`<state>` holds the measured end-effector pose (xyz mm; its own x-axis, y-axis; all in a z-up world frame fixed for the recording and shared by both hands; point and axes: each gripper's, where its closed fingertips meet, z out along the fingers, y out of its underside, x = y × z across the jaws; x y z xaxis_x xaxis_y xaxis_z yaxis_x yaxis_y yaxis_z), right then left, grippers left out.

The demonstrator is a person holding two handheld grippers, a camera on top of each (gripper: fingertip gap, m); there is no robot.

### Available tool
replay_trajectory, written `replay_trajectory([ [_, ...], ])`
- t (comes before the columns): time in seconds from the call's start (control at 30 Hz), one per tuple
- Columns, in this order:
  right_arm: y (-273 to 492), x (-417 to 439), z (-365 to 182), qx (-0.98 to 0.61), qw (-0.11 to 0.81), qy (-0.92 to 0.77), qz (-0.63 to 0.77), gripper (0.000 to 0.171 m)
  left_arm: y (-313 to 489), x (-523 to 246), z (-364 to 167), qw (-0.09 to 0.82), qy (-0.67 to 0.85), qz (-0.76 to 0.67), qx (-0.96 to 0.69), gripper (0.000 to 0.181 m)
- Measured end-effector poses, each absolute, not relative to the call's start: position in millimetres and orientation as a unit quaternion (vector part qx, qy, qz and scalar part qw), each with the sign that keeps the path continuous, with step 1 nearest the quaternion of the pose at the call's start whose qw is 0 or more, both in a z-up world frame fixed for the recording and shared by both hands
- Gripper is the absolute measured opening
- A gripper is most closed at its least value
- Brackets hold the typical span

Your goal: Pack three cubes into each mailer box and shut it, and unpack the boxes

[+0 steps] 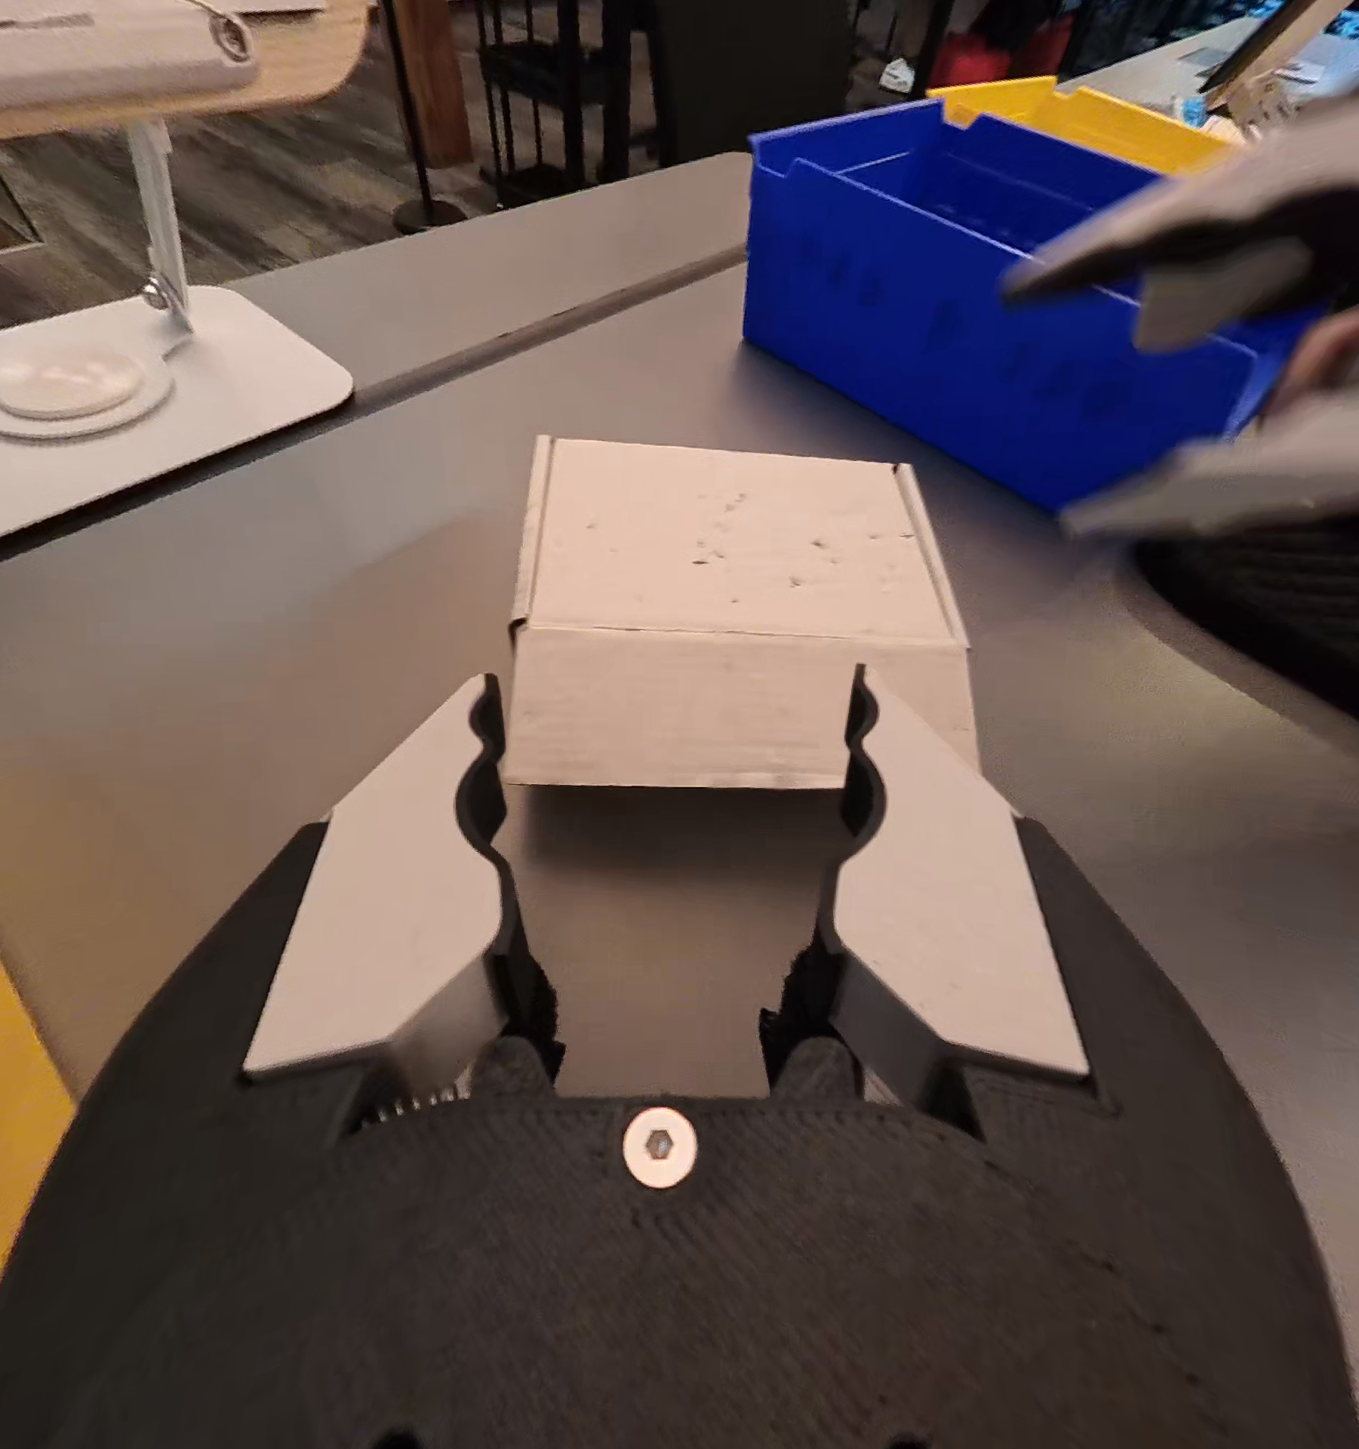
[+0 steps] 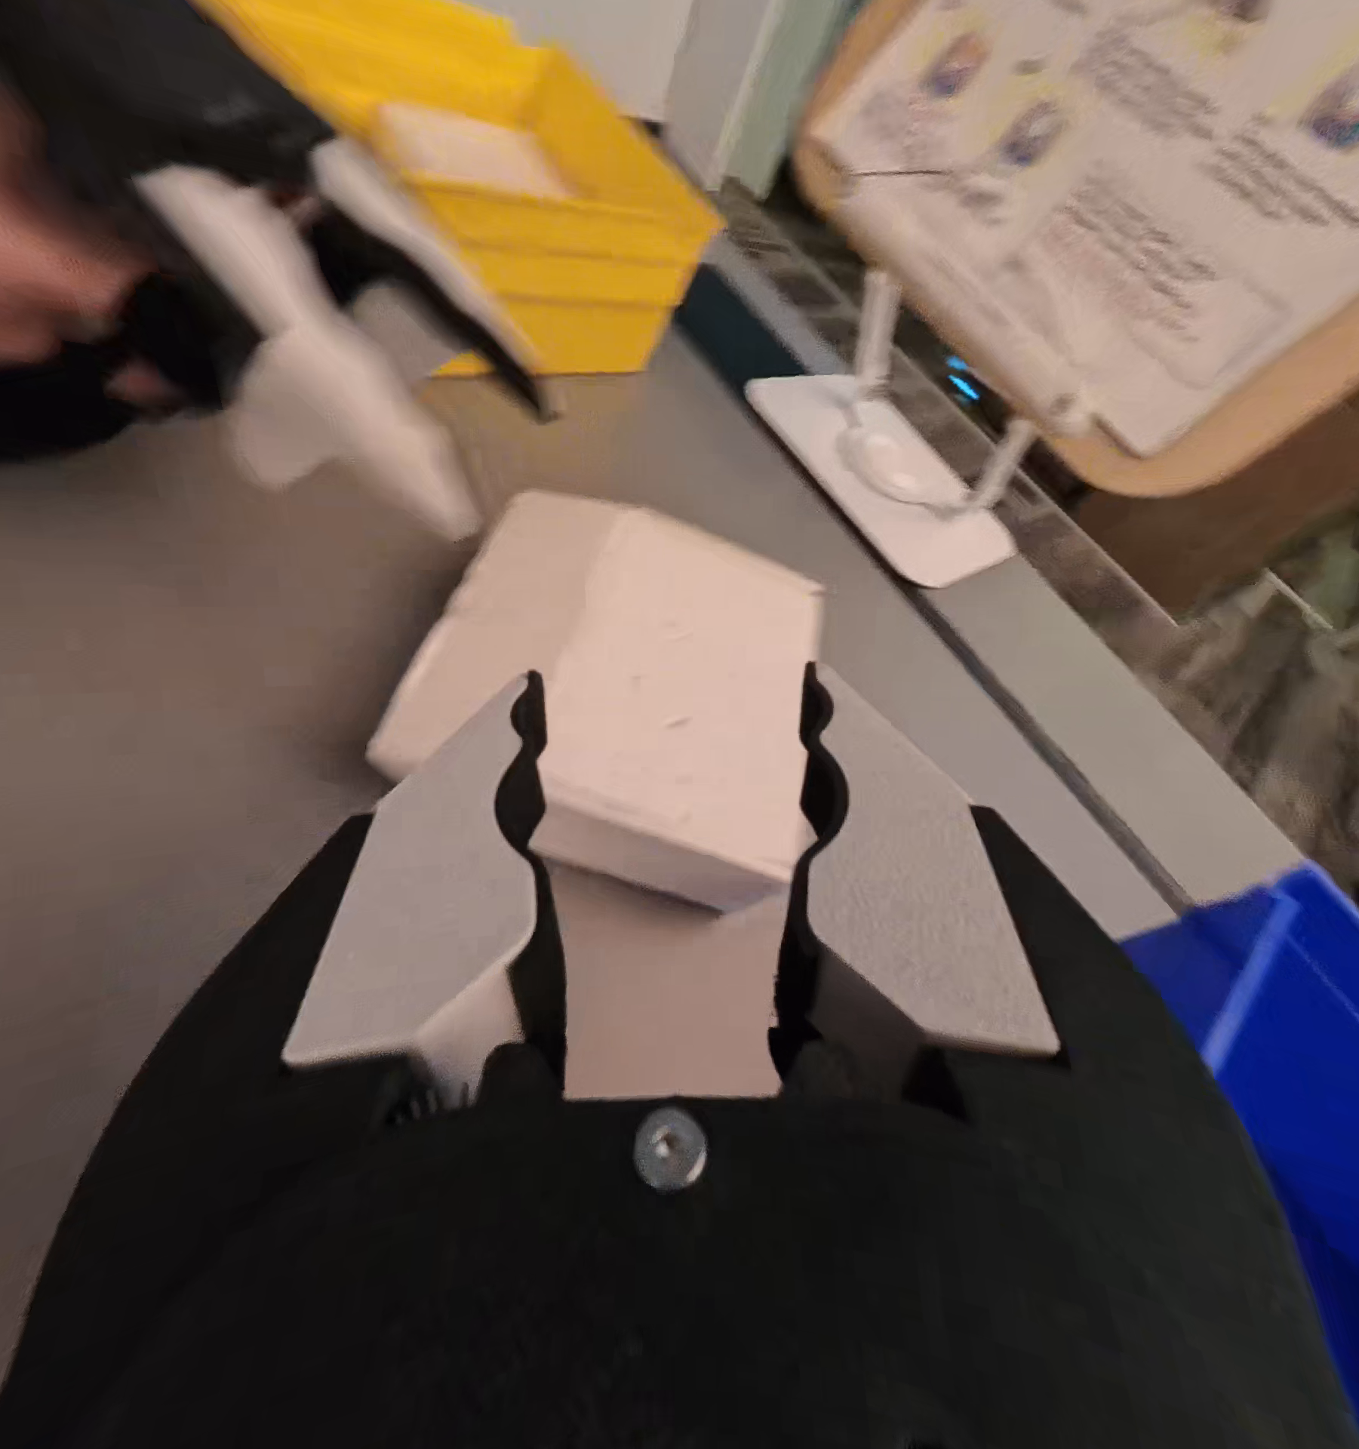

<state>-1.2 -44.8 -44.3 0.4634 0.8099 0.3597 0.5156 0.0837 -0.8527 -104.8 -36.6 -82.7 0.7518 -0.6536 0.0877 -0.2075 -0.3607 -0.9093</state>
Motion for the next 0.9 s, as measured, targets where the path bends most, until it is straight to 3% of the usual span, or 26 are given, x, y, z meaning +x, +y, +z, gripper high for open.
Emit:
replay_trajectory([
  [0.1, 14, 10, -35, -0.730, 0.530, -0.413, 0.125, 0.065, -46, -90, -88, 0.479, 0.284, -0.244, -0.794, 0.097],
  [0.27, 66, 3, -86, -0.825, 0.414, -0.356, 0.146, 0.063, -52, -74, -115, 0.443, 0.335, -0.196, -0.808, 0.114],
  [0.37, 67, 0, -104, -0.837, 0.387, -0.348, 0.167, 0.045, -51, -73, -125, 0.434, 0.355, -0.164, -0.812, 0.115],
  [0.47, 67, 7, -113, -0.845, 0.378, -0.348, 0.150, 0.043, -47, -72, -126, 0.434, 0.358, -0.159, -0.811, 0.116],
  [0.67, 50, -1, -115, -0.842, 0.365, -0.346, 0.195, 0.010, -44, -72, -132, 0.424, 0.363, -0.160, -0.814, 0.117],
  [0.77, 51, 1, -114, -0.844, 0.374, -0.336, 0.186, 0.015, -43, -71, -137, 0.417, 0.369, -0.154, -0.816, 0.117],
  [0.9, 67, 19, -105, -0.833, 0.429, -0.335, 0.105, 0.037, -42, -71, -138, 0.416, 0.371, -0.154, -0.816, 0.117],
])
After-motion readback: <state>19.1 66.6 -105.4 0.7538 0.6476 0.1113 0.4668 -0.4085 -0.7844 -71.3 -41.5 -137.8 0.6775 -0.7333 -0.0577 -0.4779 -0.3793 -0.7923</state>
